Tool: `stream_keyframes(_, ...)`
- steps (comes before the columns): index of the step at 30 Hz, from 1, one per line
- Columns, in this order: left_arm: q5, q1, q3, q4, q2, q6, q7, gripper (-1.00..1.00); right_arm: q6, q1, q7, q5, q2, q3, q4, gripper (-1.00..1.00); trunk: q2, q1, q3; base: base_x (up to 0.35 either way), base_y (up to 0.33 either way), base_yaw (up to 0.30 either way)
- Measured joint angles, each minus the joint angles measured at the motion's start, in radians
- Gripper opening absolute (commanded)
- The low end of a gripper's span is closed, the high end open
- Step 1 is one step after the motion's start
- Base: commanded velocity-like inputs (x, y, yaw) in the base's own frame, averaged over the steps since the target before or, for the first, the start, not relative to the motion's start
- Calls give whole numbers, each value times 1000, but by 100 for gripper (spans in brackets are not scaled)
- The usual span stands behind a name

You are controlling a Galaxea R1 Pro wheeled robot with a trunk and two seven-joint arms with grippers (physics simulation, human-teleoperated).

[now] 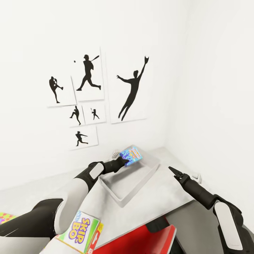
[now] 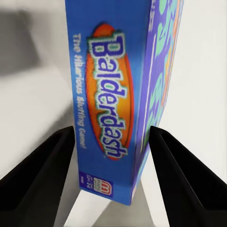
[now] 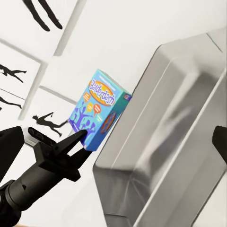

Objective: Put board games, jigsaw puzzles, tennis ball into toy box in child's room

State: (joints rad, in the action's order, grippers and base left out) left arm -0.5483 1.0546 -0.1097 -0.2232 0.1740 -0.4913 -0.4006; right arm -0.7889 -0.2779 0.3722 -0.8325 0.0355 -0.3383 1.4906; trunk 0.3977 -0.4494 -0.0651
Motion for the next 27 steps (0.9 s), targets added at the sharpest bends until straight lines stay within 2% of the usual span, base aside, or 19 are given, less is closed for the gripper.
stream_keyframes(8, -2, 0, 0, 0, 0, 1, -1, -100, 0, 0, 0, 0, 0, -1, 0, 100, 0, 0, 0, 0, 95, -52)
stream_keyframes(17, -2, 0, 0, 0, 0, 1, -1, -100, 2, 0, 0, 0, 0, 0, 0, 100, 0, 0, 0, 42, 22, -150)
stream_keyframes(27, -2, 0, 0, -1, 0, 1, -1, -100, 2, 0, 0, 0, 0, -1, -1, 100, 0, 0, 0, 57, 28, -30)
